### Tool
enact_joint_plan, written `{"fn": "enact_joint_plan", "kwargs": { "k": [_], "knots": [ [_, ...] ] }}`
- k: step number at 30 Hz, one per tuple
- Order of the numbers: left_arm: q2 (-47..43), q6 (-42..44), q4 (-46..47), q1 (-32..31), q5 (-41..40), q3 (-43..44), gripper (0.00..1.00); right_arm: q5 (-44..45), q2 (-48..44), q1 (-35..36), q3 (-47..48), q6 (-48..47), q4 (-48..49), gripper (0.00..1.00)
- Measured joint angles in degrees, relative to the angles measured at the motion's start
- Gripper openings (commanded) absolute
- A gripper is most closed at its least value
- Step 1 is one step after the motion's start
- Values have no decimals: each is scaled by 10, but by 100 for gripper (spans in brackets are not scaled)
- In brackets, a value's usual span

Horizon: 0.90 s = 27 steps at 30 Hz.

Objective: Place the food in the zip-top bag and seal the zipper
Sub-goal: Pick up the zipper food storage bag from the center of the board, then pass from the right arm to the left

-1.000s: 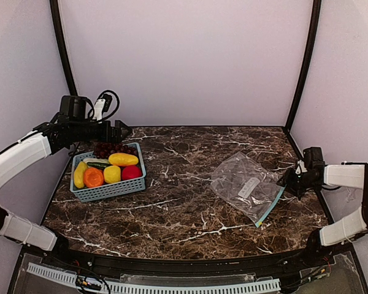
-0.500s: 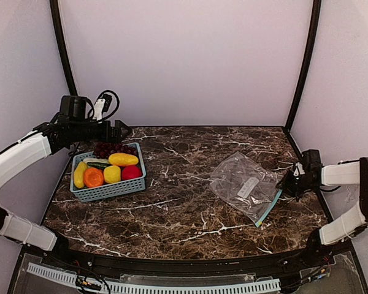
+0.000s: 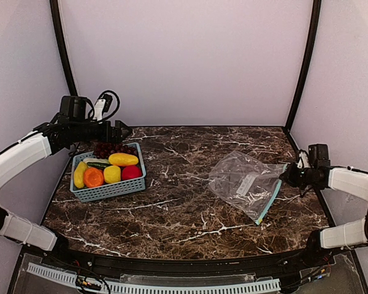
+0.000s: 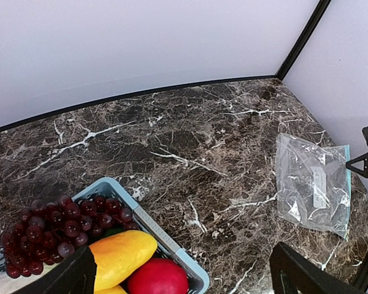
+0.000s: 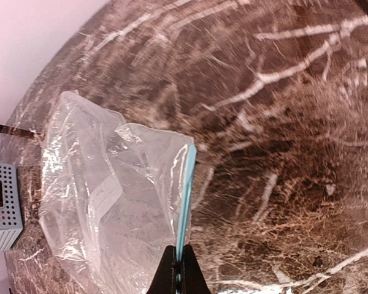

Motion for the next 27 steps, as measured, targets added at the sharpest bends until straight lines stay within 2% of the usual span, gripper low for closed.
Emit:
{"fn": "enact_joint_plan", "kwargs": {
  "k": [6, 11, 22, 27],
  "knots": [
    [0, 6, 13, -3, 40, -2, 100, -39, -114, 52, 51, -50, -25, 0],
    [0, 19, 36, -32, 100, -4, 100, -110, -131, 137, 133, -101, -46, 0],
    [22, 45, 73, -138, 229, 71, 100, -182, 37, 364, 395, -201, -174, 0],
    [24, 53, 93, -156, 269, 65, 100, -205, 115, 440, 478, -229, -221, 0]
  ]
}}
